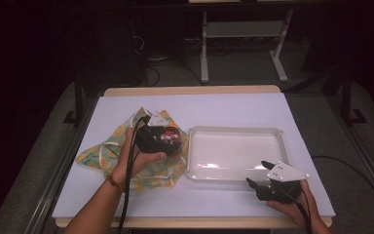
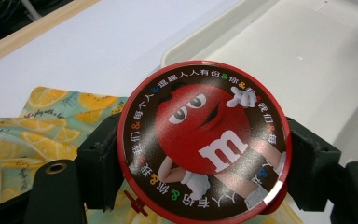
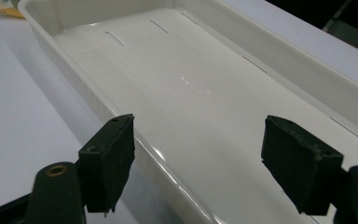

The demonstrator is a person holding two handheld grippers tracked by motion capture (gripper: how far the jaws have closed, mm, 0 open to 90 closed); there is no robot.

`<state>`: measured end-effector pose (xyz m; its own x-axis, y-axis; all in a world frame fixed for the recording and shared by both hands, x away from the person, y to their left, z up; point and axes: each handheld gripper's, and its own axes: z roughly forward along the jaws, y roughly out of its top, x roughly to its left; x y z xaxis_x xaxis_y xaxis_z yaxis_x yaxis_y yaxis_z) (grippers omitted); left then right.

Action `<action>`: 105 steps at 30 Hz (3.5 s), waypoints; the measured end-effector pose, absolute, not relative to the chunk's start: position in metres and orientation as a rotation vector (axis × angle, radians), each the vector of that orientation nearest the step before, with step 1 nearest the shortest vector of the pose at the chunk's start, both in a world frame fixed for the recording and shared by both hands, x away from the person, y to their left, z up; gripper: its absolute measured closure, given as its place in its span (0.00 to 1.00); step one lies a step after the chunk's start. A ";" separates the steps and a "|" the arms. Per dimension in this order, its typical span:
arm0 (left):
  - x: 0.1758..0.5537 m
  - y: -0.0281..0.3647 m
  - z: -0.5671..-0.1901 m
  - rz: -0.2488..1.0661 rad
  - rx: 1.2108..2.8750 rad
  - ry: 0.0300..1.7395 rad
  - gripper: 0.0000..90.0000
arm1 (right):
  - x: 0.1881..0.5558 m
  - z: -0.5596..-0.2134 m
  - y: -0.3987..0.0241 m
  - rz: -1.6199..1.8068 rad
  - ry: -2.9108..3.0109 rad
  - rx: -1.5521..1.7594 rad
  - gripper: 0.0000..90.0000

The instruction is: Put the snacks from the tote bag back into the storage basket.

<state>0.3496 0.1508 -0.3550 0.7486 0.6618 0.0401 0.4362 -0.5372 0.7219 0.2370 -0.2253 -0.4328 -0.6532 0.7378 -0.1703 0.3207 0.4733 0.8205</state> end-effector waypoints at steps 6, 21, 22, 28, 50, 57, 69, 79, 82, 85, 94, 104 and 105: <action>0.350 0.147 -0.354 0.402 2.224 0.812 0.28 | 0.237 -0.433 -0.225 1.077 2.211 0.877 0.28; 0.351 0.132 -0.353 0.387 2.233 0.786 0.28 | 0.237 -0.433 -0.225 1.078 2.212 0.878 0.28; 0.351 0.131 -0.353 0.390 2.234 0.783 0.28 | 0.237 -0.433 -0.225 1.078 2.212 0.877 0.28; 0.351 0.128 -0.353 0.385 2.238 0.774 0.28 | 0.237 -0.433 -0.226 1.078 2.212 0.876 0.28; 0.351 0.116 -0.357 0.359 2.239 0.753 0.28 | 0.237 -0.433 -0.226 1.077 2.213 0.875 0.28; 0.353 0.109 -0.358 0.352 2.242 0.748 0.28 | 0.237 -0.433 -0.226 1.078 2.211 0.875 0.28; 0.354 0.100 -0.358 0.348 2.246 0.734 0.28 | 0.236 -0.432 -0.227 1.085 2.204 0.875 0.28; 0.356 0.091 -0.360 0.336 2.258 0.725 0.28 | 0.236 -0.431 -0.227 1.086 2.201 0.877 0.28; 0.356 0.089 -0.360 0.334 2.258 0.728 0.28 | 0.236 -0.431 -0.227 1.086 2.201 0.878 0.28; 0.357 0.087 -0.361 0.332 2.260 0.728 0.28 | 0.236 -0.431 -0.227 1.087 2.201 0.877 0.28; 0.358 0.077 -0.365 0.326 2.264 0.732 0.28 | 0.236 -0.431 -0.227 1.085 2.202 0.877 0.28; 0.358 0.067 -0.370 0.315 2.280 0.725 0.28 | 0.236 -0.431 -0.227 1.088 2.203 0.877 0.28; 0.358 0.065 -0.372 0.315 2.283 0.725 0.28 | 0.236 -0.431 -0.227 1.087 2.203 0.876 0.28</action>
<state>0.3582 0.0651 -0.3718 0.8131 0.5819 0.0161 0.4090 -0.5907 0.6956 0.2358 -0.2270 -0.4313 -0.6513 0.7398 -0.1689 0.3160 0.4668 0.8260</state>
